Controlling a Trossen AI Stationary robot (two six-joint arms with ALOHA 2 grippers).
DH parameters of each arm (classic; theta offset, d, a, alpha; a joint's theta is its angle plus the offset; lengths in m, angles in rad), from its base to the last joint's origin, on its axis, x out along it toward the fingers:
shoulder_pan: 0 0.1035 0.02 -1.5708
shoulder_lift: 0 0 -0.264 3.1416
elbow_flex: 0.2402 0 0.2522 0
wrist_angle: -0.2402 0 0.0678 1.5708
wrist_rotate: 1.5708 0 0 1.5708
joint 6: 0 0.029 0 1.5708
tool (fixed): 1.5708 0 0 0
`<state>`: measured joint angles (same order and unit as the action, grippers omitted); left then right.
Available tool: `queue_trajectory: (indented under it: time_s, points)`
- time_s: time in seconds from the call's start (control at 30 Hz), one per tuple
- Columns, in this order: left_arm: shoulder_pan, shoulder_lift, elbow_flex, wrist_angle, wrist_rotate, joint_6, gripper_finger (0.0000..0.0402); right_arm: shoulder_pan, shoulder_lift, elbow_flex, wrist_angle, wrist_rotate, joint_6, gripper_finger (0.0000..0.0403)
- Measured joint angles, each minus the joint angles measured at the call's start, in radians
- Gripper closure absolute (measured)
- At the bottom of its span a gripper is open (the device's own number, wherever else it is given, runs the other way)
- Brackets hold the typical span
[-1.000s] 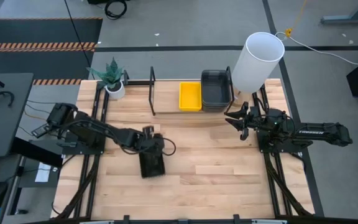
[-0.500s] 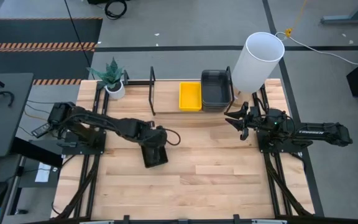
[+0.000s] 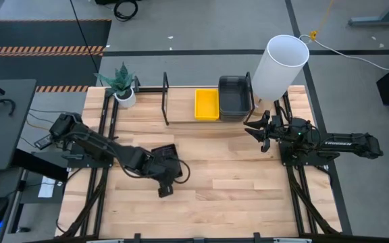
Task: Stack baskets on shelf by color
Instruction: Put the black bin on the shelf
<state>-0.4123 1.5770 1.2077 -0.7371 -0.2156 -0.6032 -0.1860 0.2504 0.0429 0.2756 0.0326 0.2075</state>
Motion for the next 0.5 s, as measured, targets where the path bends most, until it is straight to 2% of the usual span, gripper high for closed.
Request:
queue_trajectory:
  time_s: [0.13, 0.5]
  points:
    - [-0.015, 0.044, -0.004, -0.007, 0.004, -0.071, 0.0201, 0.0, 0.0, 0.0, 0.0, 0.0, 0.0, 0.0267]
    - [-0.005, 0.187, -0.005, -0.056, 0.059, -0.084, 0.0203, 0.0, 0.0, 0.0, 0.0, 0.0, 0.0, 0.0267]
